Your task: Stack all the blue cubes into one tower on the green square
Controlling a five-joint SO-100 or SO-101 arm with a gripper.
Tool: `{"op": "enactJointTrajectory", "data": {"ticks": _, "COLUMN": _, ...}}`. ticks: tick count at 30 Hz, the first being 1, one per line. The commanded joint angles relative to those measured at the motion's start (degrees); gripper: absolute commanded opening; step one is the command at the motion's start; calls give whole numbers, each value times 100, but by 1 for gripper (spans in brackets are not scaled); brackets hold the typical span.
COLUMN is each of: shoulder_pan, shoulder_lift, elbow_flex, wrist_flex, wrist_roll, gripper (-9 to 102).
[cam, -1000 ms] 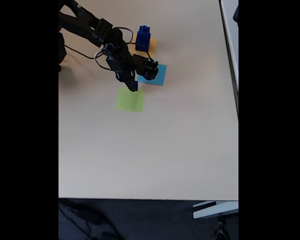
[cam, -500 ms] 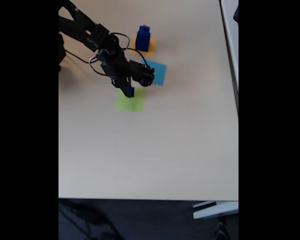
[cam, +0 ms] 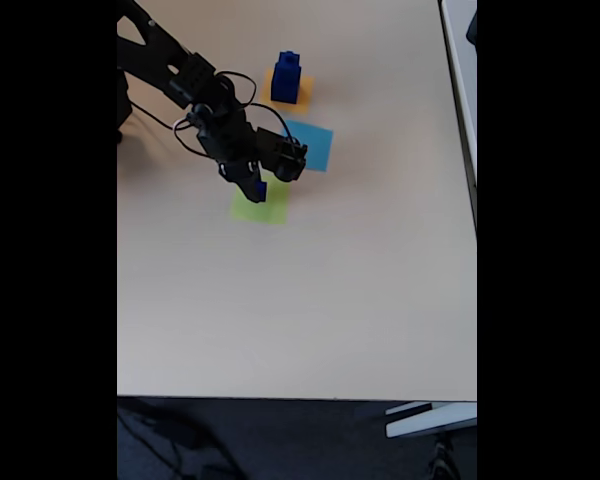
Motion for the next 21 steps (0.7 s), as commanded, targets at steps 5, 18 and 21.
{"op": "enactJointTrajectory", "data": {"ticks": 5, "shoulder_pan": -79, "shoulder_lift": 220, "elbow_flex": -237, "wrist_flex": -105, "wrist_roll": 334, "gripper": 3}}
{"op": "enactJointTrajectory", "data": {"ticks": 18, "shoulder_pan": -202, "shoulder_lift": 123, "elbow_flex": -18, "wrist_flex": -369, "wrist_roll": 650, "gripper": 3}}
{"op": "enactJointTrajectory", "data": {"ticks": 21, "shoulder_pan": -220, "shoulder_lift": 149, "elbow_flex": 62, "wrist_flex": -325, "wrist_roll": 782, "gripper": 3}}
